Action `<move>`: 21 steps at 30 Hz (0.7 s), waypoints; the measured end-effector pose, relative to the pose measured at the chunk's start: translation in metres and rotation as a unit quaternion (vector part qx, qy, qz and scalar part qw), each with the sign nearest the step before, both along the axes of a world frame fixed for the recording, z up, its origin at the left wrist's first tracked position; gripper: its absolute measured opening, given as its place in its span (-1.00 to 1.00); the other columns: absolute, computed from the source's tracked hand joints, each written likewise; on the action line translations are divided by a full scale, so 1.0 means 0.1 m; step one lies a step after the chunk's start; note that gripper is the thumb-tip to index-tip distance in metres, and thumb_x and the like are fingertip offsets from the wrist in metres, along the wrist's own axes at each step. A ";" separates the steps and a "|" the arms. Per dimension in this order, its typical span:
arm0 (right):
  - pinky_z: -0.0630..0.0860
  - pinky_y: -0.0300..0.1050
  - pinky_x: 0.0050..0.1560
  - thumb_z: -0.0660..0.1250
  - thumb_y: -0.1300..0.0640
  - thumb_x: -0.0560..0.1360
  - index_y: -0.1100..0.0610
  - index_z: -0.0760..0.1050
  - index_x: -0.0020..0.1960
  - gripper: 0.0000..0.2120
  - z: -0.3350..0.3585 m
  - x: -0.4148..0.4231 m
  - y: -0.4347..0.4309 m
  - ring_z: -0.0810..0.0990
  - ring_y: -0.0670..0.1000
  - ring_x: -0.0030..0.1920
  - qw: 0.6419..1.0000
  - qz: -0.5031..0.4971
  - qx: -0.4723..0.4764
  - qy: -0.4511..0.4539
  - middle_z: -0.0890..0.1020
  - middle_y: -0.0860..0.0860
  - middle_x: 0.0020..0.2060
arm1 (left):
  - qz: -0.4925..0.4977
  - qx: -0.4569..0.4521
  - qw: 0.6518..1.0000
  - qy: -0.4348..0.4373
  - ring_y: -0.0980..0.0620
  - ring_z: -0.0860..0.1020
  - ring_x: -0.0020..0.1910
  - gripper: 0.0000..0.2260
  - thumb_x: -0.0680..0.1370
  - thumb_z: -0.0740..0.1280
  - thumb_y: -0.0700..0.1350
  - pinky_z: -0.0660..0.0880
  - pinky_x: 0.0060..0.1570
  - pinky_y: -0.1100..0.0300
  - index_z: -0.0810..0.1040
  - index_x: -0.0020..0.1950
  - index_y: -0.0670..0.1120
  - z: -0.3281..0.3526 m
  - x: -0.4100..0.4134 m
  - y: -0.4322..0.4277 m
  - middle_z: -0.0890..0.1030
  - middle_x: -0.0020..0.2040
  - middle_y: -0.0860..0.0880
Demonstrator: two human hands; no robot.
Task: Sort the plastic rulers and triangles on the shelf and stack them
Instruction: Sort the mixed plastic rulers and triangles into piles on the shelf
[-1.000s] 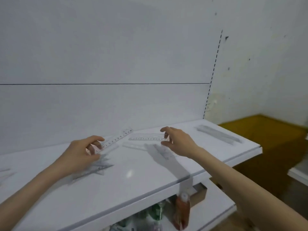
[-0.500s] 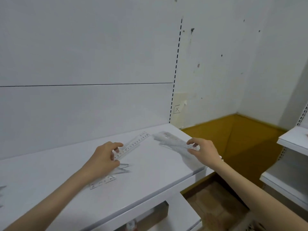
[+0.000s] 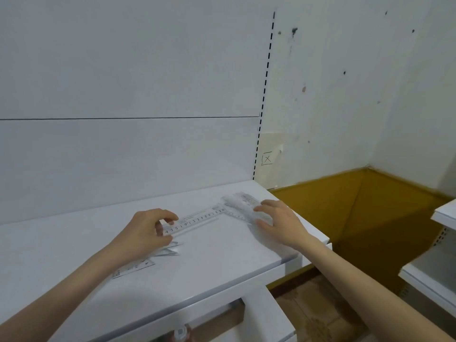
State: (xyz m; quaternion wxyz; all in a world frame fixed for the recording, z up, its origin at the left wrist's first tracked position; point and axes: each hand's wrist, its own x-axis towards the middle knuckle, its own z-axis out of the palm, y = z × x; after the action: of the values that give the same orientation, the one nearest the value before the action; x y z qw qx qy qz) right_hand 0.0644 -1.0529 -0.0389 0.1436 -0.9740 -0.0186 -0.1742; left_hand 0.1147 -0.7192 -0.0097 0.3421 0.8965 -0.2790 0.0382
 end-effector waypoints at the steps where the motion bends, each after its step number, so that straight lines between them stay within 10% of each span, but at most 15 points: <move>1: 0.26 -0.12 0.31 0.29 -0.06 0.54 0.00 0.44 0.35 -0.60 0.05 -0.03 0.03 0.36 0.00 0.36 0.999 0.023 0.006 -0.022 0.45 -0.05 0.35 | -0.012 0.001 1.000 0.004 0.16 0.54 -0.25 -0.65 0.35 0.46 -0.29 0.41 -0.26 0.42 0.56 -0.01 0.10 0.01 -0.02 -0.05 0.61 -0.07 0.14; 6: 0.18 -0.19 0.33 0.34 -0.05 0.47 -0.02 0.36 0.37 -0.51 0.25 -0.18 0.25 0.37 -0.08 0.34 0.978 0.186 -0.056 -0.072 0.45 -0.10 0.34 | -0.114 -0.020 0.993 0.012 0.13 0.54 -0.23 -0.67 0.35 0.46 -0.29 0.42 -0.27 0.34 0.61 -0.04 0.10 0.10 -0.14 -0.33 0.61 -0.04 0.21; 11: 0.52 -0.25 -0.12 0.25 0.05 0.56 0.03 0.52 0.17 -0.79 0.26 -0.26 0.23 0.55 -0.17 -0.14 0.967 0.246 -0.020 -0.063 0.63 -0.08 0.02 | -0.138 -0.027 0.990 0.003 0.16 0.55 -0.08 -0.70 0.38 0.44 -0.27 0.46 -0.18 0.26 0.60 -0.05 0.12 0.14 -0.10 -0.49 0.59 -0.02 0.27; 18: 0.56 -0.13 0.00 0.31 0.20 0.53 0.04 0.53 0.22 -0.73 0.01 -0.01 -0.24 0.55 -0.09 -0.09 0.998 -0.023 0.049 -0.021 0.59 -0.01 0.09 | -0.045 0.024 0.997 -0.051 0.21 0.15 0.16 -0.60 0.19 0.14 0.23 0.15 0.08 0.42 0.31 -0.01 0.58 -0.05 0.14 -0.17 0.36 0.11 0.30; 21: 0.47 -0.14 0.13 0.24 0.24 0.55 0.14 0.46 0.33 -0.65 -0.07 0.16 -0.27 0.52 0.03 0.13 0.996 -0.064 0.053 0.017 0.51 0.06 0.25 | -0.025 0.040 0.998 -0.049 0.19 0.15 0.22 -0.81 0.33 0.29 0.10 0.17 0.10 0.36 0.48 -0.09 0.32 -0.05 0.12 -0.04 0.39 0.14 0.20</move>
State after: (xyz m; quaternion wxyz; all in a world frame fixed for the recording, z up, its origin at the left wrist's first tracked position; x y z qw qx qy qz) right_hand 0.0805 -1.0803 -0.0460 0.1843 -0.9669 0.0552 -0.1673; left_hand 0.1268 -0.7230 -0.0142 0.2929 0.8991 -0.3194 0.0620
